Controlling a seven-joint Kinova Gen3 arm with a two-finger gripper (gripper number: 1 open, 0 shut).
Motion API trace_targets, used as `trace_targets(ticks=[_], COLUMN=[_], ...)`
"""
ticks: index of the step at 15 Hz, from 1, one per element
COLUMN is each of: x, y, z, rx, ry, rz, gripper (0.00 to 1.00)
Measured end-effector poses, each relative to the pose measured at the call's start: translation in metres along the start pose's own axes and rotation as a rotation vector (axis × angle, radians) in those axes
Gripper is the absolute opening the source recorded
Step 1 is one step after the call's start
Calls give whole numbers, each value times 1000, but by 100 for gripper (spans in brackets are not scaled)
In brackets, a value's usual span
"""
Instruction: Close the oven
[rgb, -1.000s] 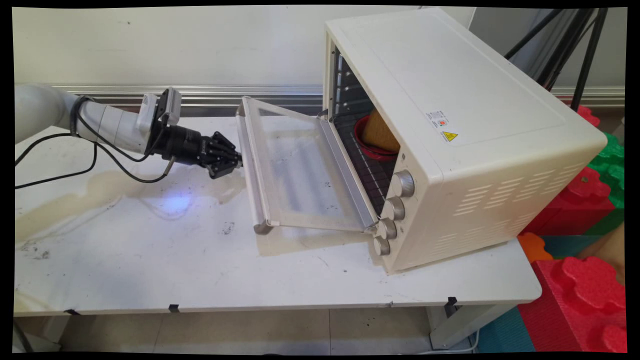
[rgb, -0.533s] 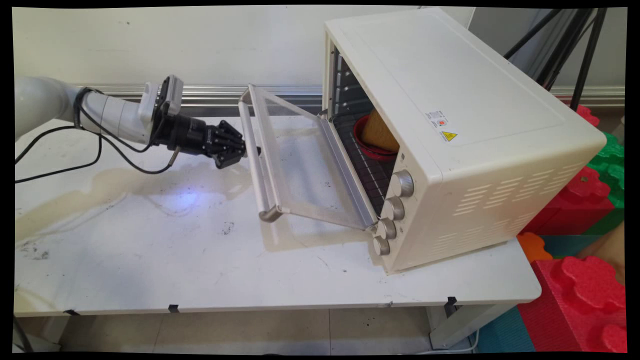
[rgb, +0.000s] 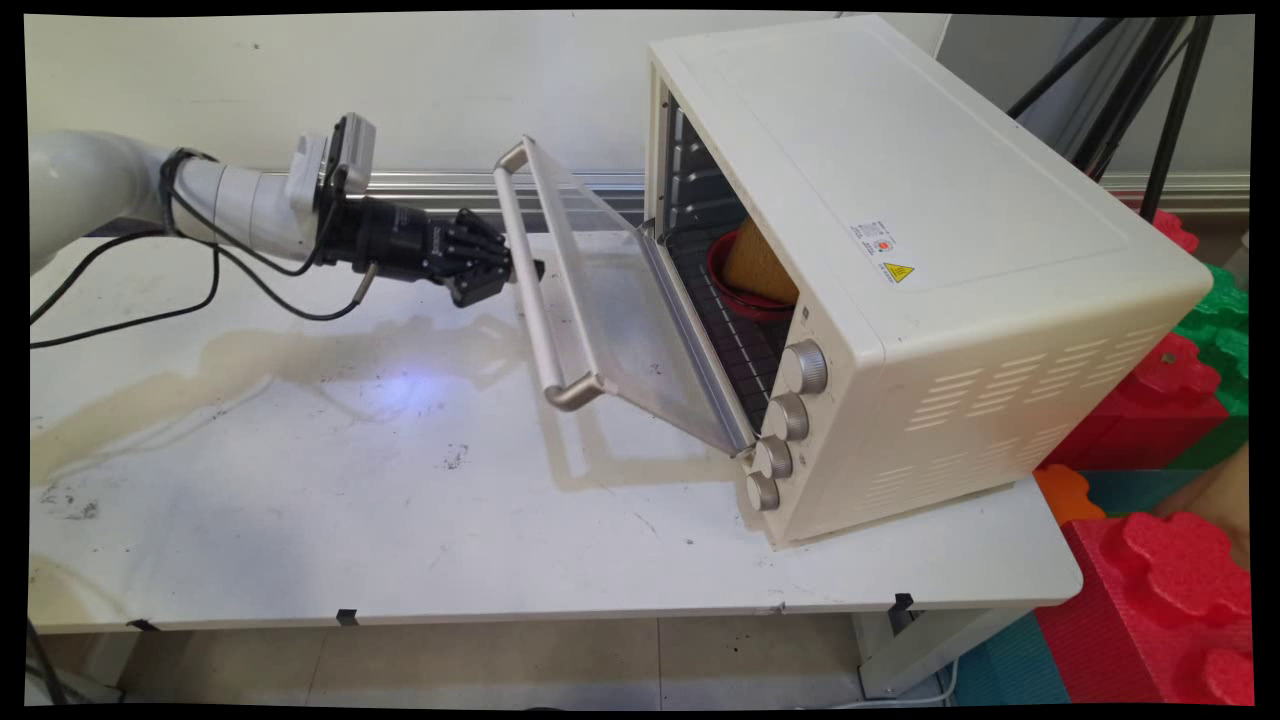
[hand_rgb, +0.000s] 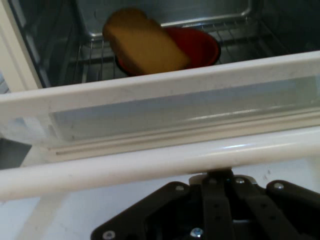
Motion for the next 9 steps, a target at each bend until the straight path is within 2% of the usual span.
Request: trace_targets(ticks=[9], x=[33], y=[-1], z=[26], rx=[-3], ry=[62], rz=[4], gripper=[0])
